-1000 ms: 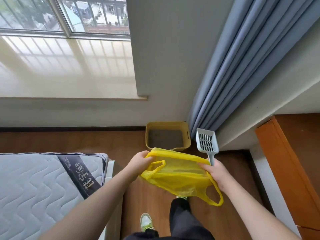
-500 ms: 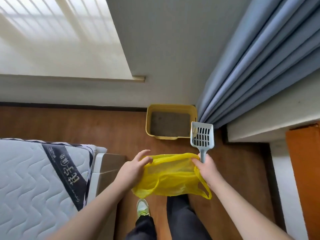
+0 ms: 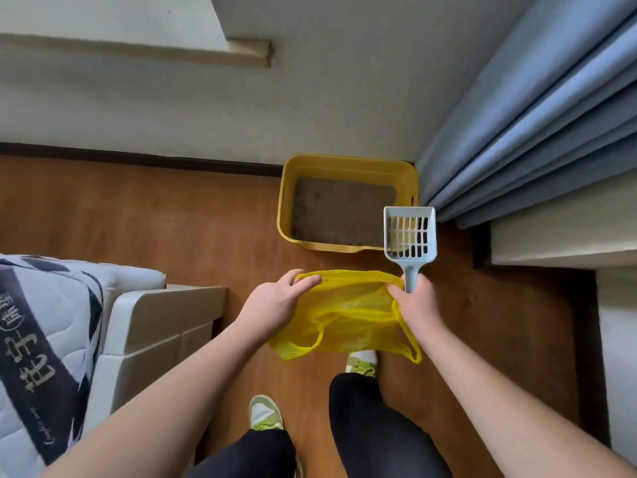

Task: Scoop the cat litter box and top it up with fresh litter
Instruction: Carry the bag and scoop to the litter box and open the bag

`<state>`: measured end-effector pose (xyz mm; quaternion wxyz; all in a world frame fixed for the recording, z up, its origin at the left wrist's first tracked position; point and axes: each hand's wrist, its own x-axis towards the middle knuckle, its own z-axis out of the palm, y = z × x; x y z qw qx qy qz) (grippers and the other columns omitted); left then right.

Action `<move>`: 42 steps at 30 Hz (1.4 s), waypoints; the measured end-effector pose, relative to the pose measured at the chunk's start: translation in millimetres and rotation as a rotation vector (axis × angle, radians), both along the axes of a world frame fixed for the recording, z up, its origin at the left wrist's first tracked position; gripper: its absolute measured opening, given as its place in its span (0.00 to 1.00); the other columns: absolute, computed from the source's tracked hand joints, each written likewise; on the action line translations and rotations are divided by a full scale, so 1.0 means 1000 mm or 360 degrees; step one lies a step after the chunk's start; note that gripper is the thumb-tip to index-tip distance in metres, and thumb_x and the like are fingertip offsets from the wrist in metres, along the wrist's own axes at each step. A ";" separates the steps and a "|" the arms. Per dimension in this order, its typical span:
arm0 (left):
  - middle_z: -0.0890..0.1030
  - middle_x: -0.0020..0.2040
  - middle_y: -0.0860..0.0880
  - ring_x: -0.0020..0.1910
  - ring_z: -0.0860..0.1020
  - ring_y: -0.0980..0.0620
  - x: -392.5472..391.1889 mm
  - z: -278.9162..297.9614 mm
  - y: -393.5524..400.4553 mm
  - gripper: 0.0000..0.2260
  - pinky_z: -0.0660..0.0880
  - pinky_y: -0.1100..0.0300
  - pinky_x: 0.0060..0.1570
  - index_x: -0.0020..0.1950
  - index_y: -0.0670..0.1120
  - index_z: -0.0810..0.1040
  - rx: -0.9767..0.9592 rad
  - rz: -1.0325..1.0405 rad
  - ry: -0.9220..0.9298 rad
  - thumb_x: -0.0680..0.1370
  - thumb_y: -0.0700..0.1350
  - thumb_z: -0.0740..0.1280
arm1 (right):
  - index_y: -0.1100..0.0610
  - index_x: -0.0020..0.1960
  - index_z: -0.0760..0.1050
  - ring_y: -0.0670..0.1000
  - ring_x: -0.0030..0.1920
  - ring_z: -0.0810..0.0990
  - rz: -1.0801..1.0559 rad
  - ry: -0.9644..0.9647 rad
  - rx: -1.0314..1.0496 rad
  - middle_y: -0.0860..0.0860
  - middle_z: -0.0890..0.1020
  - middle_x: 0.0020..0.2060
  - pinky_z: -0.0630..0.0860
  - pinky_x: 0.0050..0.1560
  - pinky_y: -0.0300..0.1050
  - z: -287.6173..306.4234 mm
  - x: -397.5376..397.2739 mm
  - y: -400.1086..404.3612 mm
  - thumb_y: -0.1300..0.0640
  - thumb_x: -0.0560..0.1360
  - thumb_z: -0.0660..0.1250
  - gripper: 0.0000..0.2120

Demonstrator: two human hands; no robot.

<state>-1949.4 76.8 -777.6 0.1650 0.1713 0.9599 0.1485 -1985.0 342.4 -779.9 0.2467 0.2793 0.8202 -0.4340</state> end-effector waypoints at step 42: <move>0.70 0.66 0.45 0.66 0.70 0.43 -0.109 -0.417 -0.020 0.20 0.69 0.51 0.63 0.68 0.55 0.73 -0.0147 0.0066 -0.0463 0.77 0.56 0.67 | 0.63 0.43 0.76 0.58 0.44 0.76 0.0384 0.0627 0.0709 0.54 0.77 0.47 0.73 0.42 0.50 -0.382 -0.028 0.036 0.60 0.69 0.73 0.08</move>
